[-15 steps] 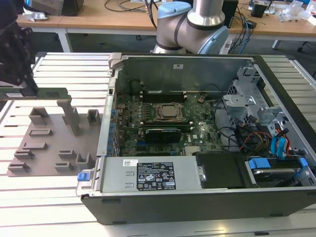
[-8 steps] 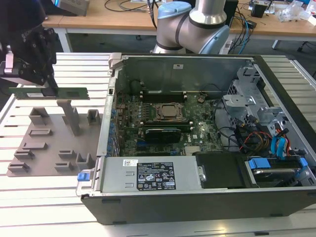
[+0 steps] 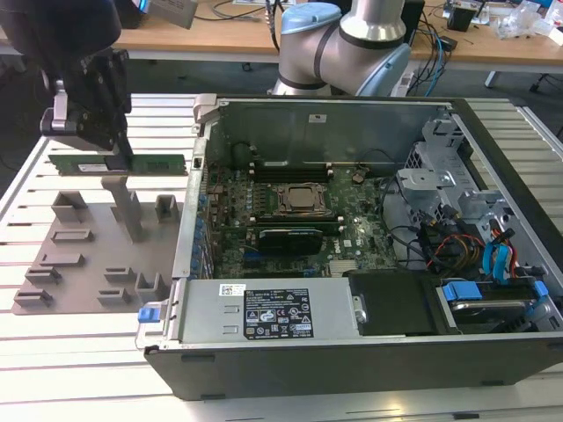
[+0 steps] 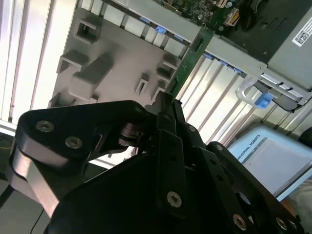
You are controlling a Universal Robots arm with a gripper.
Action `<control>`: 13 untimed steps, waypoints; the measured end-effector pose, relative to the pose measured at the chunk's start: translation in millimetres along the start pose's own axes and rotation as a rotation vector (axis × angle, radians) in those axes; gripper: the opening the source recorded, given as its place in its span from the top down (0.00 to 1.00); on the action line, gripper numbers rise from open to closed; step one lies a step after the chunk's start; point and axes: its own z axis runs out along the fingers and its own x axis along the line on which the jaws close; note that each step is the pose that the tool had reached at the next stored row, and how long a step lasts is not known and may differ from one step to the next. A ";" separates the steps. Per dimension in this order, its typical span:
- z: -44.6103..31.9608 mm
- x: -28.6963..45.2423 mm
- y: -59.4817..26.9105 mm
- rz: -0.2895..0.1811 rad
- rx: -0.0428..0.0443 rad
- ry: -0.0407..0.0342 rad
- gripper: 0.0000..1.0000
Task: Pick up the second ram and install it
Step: 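Pick up the second ram and move it above second insertion slot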
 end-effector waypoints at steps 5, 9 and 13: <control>0.2 -1.9 -14.3 0.000 -0.0014 0.0002 0.87; 0.5 -4.5 -31.6 0.000 -0.0032 0.0002 0.87; 0.8 -7.1 -46.7 0.000 -0.0044 0.0002 0.87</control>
